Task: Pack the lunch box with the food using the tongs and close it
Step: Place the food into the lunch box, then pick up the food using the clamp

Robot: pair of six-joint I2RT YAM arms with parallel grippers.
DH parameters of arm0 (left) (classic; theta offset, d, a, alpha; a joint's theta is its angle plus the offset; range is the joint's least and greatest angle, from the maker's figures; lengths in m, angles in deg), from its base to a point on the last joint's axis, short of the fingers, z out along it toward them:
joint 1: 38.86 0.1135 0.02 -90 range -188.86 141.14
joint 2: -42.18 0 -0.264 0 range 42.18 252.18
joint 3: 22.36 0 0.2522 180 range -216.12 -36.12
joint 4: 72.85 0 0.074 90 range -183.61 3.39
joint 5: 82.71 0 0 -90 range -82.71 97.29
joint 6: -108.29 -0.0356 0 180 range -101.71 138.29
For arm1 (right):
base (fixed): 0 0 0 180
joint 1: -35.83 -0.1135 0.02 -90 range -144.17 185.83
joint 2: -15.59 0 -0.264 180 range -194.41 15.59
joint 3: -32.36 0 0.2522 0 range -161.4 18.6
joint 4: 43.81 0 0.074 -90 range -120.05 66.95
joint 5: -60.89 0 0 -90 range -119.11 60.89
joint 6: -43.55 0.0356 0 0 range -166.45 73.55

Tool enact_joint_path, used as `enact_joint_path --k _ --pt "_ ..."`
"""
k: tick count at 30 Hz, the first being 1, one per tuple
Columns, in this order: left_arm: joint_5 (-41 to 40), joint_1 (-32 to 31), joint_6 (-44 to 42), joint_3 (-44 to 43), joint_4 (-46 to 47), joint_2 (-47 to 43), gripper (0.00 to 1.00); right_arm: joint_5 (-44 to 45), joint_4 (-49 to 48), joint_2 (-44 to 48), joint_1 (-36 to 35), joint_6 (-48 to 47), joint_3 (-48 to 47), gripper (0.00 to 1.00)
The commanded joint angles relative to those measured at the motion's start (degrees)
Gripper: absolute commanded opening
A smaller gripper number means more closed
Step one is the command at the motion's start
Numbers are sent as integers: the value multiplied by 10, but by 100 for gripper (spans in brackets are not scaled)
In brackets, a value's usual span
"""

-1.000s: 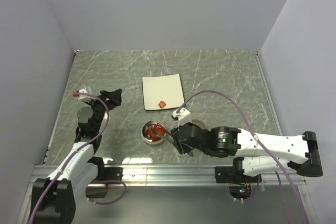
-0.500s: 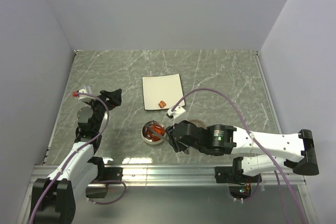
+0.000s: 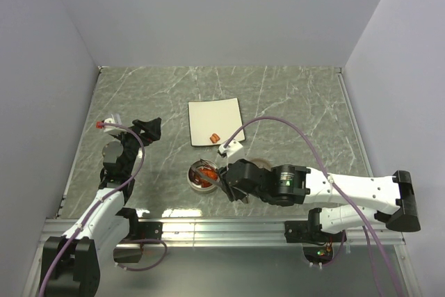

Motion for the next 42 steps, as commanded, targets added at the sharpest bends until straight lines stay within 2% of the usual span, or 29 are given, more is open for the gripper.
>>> enact_joint_path --k 1,13,21,34,42 --pt "10 2 4 -1 22 -3 99 -11 -41 24 -4 -11 -13 45" --pt "10 2 4 -1 22 -4 99 6 -29 11 -4 -16 -28 45" --pt "10 2 5 -1 24 -4 99 46 3 62 -5 18 -13 45" --pt "15 2 5 -2 24 0 100 62 29 109 -10 73 33 45" --pt "12 2 5 -2 23 -1 100 82 31 77 -6 67 20 46"
